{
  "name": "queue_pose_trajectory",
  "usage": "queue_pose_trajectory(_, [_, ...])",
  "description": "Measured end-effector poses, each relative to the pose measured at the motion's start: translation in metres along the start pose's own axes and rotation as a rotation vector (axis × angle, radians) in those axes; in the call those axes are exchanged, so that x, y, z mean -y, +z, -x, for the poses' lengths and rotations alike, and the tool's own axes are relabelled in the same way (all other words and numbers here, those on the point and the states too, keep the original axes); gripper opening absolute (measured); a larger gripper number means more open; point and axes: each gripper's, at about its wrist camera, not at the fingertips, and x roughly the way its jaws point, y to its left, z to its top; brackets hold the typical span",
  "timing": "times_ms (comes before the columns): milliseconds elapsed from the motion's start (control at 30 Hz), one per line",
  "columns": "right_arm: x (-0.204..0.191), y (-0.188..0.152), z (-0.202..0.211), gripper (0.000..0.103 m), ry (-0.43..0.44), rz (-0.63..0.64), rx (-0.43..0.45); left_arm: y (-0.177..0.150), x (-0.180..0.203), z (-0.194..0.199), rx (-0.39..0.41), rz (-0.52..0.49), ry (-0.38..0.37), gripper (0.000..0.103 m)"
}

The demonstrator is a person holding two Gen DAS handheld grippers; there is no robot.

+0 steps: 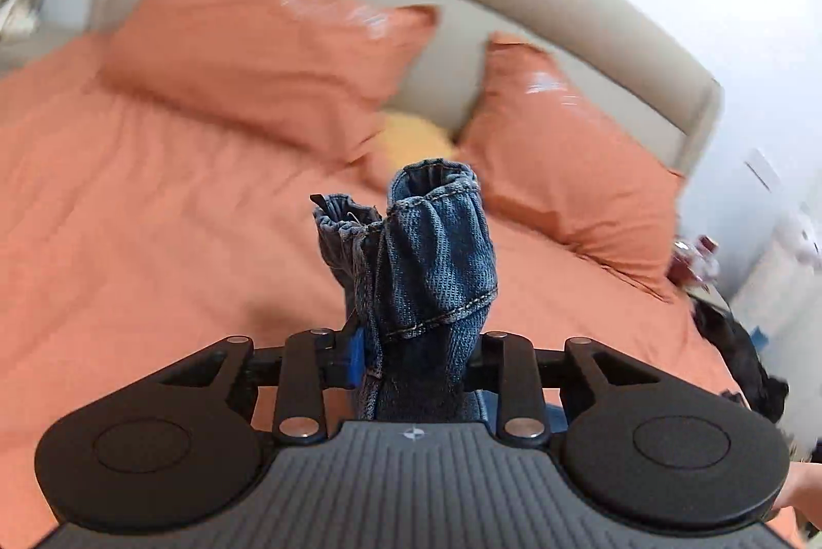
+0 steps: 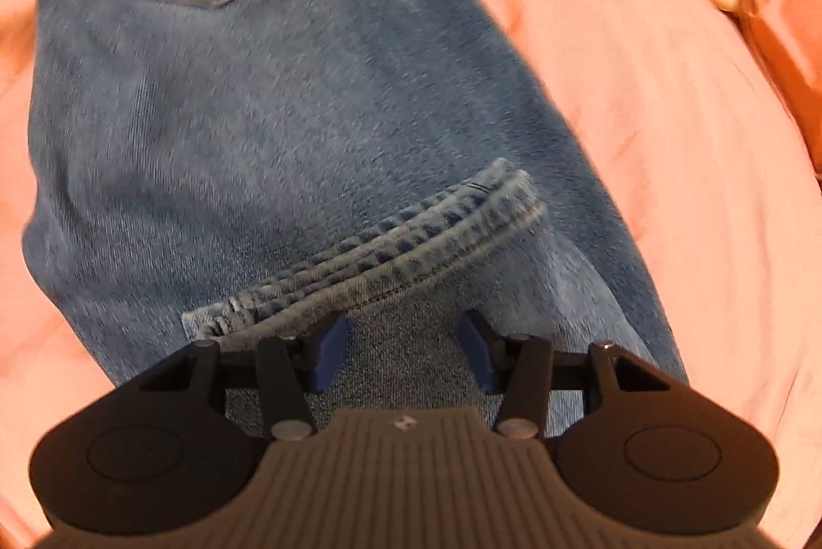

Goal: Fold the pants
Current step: 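Grasp the elastic waistband with the left tool and lift it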

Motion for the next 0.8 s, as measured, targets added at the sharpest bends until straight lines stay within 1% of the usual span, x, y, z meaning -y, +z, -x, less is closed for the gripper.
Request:
queue_pose_trajectory(67, [0.015, -0.014, 0.017, 0.045, 0.015, -0.114, 0.062, 0.008, 0.030, 0.003, 0.008, -0.042, -0.005, 0.034])
queue_pose_trajectory(167, [0.037, -0.041, 0.042, 0.046, 0.024, -0.253, 0.124, 0.014, 0.076, 0.005, 0.016, -0.110, -0.009, 0.033])
queue_pose_trajectory(267, [0.051, -0.071, 0.067, 0.046, -0.006, -0.329, 0.167, 0.012, 0.124, 0.005, 0.029, -0.175, -0.031, 0.033])
queue_pose_trajectory(400, [0.062, -0.115, 0.094, 0.046, -0.047, -0.396, 0.192, -0.004, 0.194, 0.002, 0.042, -0.305, -0.056, 0.032])
queue_pose_trajectory(500, [0.066, -0.147, 0.108, 0.046, -0.067, -0.452, 0.206, -0.026, 0.245, -0.010, 0.024, -0.412, -0.063, 0.031])
queue_pose_trajectory(633, [0.074, -0.186, 0.117, 0.046, -0.084, -0.531, 0.209, -0.068, 0.310, -0.045, -0.033, -0.566, -0.053, 0.030])
queue_pose_trajectory(733, [0.074, -0.207, 0.121, 0.046, -0.087, -0.566, 0.210, -0.106, 0.345, -0.078, -0.100, -0.670, -0.043, 0.030])
queue_pose_trajectory(800, [0.076, -0.223, 0.124, 0.046, -0.071, -0.606, 0.218, -0.134, 0.361, -0.093, -0.141, -0.738, -0.035, 0.029])
